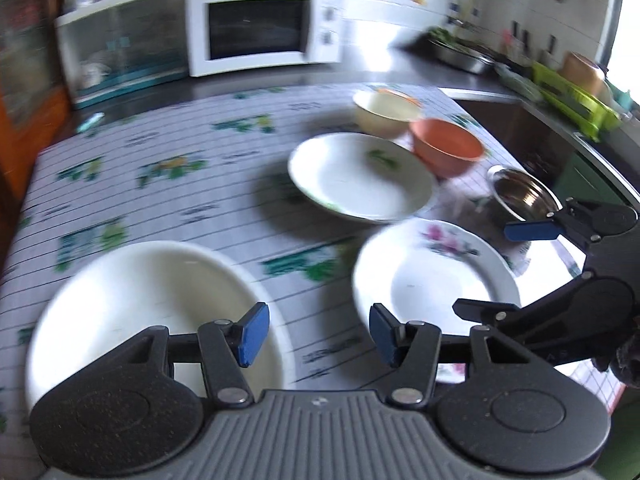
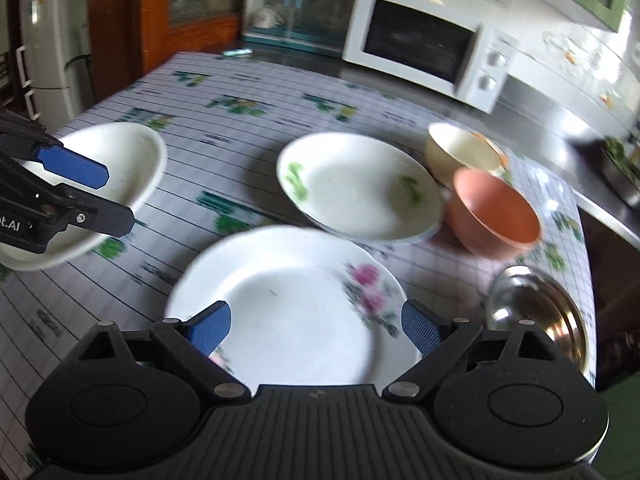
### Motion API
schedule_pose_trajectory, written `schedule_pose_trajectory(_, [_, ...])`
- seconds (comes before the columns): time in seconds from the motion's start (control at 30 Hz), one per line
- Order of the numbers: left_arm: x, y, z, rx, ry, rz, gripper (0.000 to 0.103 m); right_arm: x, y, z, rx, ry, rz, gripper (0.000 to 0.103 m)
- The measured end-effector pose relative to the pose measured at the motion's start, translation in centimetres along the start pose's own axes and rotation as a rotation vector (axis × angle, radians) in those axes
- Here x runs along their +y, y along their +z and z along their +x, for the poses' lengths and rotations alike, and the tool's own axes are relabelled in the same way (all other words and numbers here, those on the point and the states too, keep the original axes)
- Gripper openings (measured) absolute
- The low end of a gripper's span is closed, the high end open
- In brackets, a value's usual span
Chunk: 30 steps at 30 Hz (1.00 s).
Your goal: Organize plates and bowls
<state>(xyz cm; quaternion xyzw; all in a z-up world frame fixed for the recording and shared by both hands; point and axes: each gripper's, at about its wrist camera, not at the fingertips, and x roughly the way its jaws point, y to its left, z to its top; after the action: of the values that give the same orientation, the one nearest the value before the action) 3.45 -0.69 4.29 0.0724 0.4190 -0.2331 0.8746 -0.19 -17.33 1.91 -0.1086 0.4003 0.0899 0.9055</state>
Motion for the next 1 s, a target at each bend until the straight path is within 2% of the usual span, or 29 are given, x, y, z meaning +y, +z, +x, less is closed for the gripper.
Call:
schedule_pose_trajectory(0.17, [-2.4,0.8,3.0,0.036,-0.048,0.023,0.055,-2.6,-2.5,0.1,0.033,-0.034,0.077,0.103])
schedule_pose_trajectory(0.33, [-2.5,1.1,5.6,0.083,-0.05,0.008,0.052,-3.4,-4.0,0.3,0.044,-0.028,0.106,0.103])
schedule_pose_trajectory(0.57, [-2.4,1.1,7.1,0.121,-0.069,0.005,0.05,-2.9,-4.6,0.8,0.053,0.017,0.109,0.103])
schedule_pose_trajectory(0.67, [-2.4,1.2,7.6,0.135,-0.084,0.001,0.047,-2.7,-4.7,1.1,0.057,0.039,0.113,0.103])
schedule_pose_trajectory(0.73, [-2.4,1.1,8.0,0.148,-0.092,-0.003,0.041,-2.7,-4.7,1.2,0.061,0.053,0.114,0.103])
schedule_pose_trajectory(1.0, [-2.3,0.9,8.7,0.175,-0.098,-0.008,0.036,-2.4,-4.8,1.5,0.059,0.068,0.124,0.103])
